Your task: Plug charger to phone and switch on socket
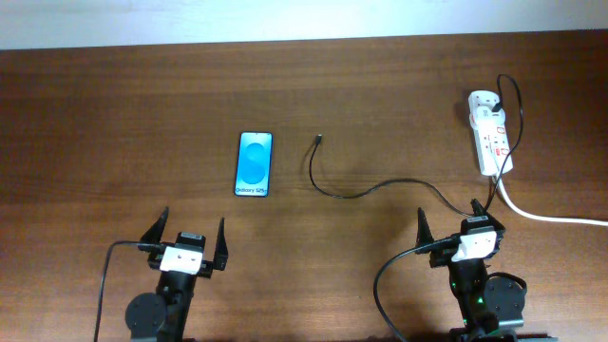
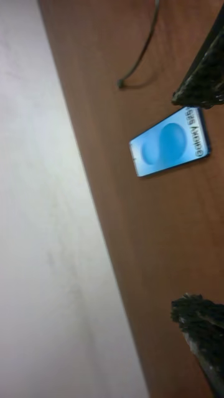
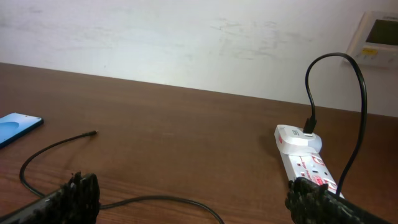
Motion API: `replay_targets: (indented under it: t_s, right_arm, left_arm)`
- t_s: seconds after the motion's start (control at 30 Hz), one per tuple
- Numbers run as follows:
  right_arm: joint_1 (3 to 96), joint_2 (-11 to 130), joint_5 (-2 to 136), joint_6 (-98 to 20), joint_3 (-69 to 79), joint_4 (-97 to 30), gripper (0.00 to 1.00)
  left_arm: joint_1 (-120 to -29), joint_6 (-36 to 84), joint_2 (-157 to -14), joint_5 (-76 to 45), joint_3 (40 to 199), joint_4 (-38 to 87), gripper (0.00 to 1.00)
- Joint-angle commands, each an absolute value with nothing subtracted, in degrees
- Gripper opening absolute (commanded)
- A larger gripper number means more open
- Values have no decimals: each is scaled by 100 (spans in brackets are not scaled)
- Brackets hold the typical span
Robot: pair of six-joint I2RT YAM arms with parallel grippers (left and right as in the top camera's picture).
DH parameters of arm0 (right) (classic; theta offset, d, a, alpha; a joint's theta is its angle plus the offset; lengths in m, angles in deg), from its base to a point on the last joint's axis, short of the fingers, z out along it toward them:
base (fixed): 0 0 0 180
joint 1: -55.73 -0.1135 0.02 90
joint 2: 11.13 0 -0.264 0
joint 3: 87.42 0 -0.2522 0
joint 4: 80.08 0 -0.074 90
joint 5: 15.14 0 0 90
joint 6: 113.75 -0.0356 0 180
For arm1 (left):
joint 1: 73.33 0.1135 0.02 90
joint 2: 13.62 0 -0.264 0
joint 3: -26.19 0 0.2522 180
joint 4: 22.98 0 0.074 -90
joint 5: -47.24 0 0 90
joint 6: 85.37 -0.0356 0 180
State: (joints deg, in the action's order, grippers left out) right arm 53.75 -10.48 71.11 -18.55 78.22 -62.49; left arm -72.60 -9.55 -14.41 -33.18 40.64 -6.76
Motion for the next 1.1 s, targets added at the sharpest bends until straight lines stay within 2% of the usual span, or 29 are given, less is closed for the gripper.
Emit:
replay_targets:
  t_s: [0.0, 0.13, 0.3, 0.43, 0.53, 0.73, 0.93, 1.07]
  right_arm:
    - [5349, -1072, 7060, -1818, 7850, -6415, 98]
    - [5349, -1070, 7004, -1818, 7841, -7370, 98]
    - [5349, -1031, 6527, -1823, 7304, -7328, 98]
    - [5349, -246, 6123, -1869, 6344, -7071, 98]
    - [5349, 585, 5889, -1882, 5551, -6546, 98]
    - [5349, 2925, 5690, -1882, 3153, -4452, 98]
    - [5349, 5496, 5574, -1880, 351, -2008, 98]
    - [5349, 6230, 5471, -1880, -167, -1462, 98]
  left_arm:
    - [-7251, -1044, -1402, -3362, 4049, -1015, 99]
    - [-7251, -513, -1402, -3314, 4132, -1070, 99]
    - [-7251, -271, -1752, -3143, 4656, -1105, 99]
    - [-7251, -268, -3238, -2597, 5887, -864, 99]
    - [-7251, -271, -4423, -2465, 6921, -408, 99]
    - [-7256, -271, -7657, -1773, 10154, 1439, 99]
    - [-7501, -450, -11395, -1858, 14488, 4722, 99]
    - [-7721, -448, -12254, -1862, 15014, 5155, 99]
